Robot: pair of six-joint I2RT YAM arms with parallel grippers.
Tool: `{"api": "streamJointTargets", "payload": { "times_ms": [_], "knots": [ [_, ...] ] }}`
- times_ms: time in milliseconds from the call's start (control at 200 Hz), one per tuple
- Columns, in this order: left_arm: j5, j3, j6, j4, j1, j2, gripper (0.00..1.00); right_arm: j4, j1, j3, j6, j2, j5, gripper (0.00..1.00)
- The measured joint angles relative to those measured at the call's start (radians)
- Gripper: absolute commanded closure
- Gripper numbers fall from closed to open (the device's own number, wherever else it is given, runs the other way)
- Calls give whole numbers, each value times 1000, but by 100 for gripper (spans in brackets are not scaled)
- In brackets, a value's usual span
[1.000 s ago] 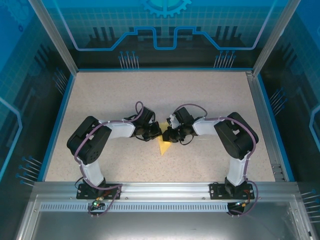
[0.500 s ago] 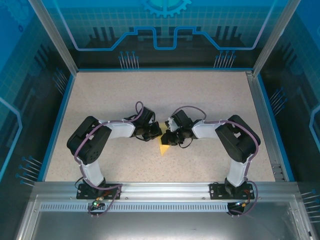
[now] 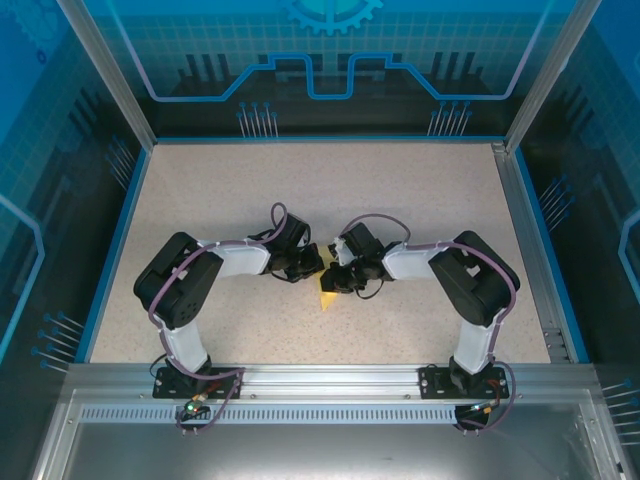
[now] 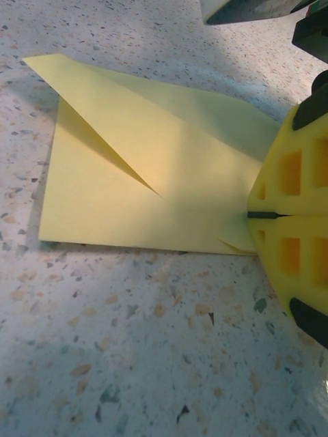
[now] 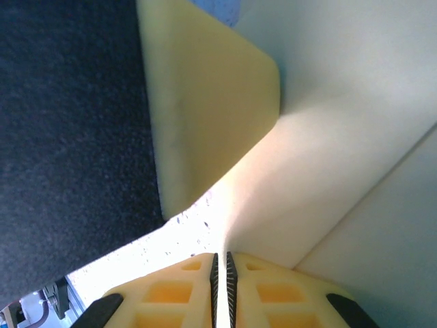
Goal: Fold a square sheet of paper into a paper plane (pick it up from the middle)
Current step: Fourth fold the wing at the center of the table.
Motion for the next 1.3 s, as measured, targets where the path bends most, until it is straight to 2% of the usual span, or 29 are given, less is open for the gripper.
{"api": "streamJointTargets", "payload": {
  "times_ms": [255,690,1035,1200,1300],
  "knots": [
    [0,0,0,0,0,0,96,-4,17,-53,3,-61,-18,83],
    [0,0,0,0,0,0,96,-2,73,-53,4,-60,-45,83],
    [0,1,0,-1,0,-1,95,-5,85,-63,7,-49,-20,84],
    [0,1,4,-2,0,-3,93,-66,90,-63,6,-94,24,83],
    [0,1,15,-4,0,-4,90,-102,82,-63,2,-152,59,79]
  ]
}}
